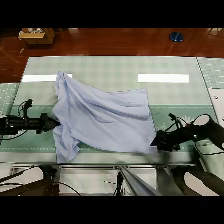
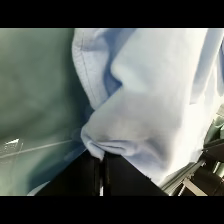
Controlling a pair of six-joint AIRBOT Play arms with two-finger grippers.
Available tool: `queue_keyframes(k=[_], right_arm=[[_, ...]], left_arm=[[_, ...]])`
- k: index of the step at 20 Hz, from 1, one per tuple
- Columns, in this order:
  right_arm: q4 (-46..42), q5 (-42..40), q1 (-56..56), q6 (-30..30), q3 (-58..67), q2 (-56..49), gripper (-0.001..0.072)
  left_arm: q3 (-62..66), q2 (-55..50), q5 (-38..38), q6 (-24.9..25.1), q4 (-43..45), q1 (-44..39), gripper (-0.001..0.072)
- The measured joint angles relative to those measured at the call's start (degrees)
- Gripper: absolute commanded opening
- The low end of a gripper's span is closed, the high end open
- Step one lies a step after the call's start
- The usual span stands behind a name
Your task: Fold the shirts.
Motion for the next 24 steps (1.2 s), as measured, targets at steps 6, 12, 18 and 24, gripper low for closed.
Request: queue_keyframes(k=[6,12,18,24], right_arm=[[7.1,-6.3,5.7,-2.3,1.2,-2.2,0.0034],[16.1,0.4,6.6,-8.6,19.7,0.6,0.0034],[12.7,-2.3,6.7,-7.8,56.8,5.9,0.0034],[-9.2,-6.5,6.7,2.1,84.5,11.2,0.0034]], left_arm=[[0.6,0.3,-1.0,3.6,-4.6,0.0,0.0028],[8.4,6.4,-7.7,6.6,-18.9,0.0,0.0024],[29.6,23.6,-7.4,4.7,-28.6,0.0,0.0025],[50.6,41.0,10.6,1.0,-20.1,0.0,0.0025]])
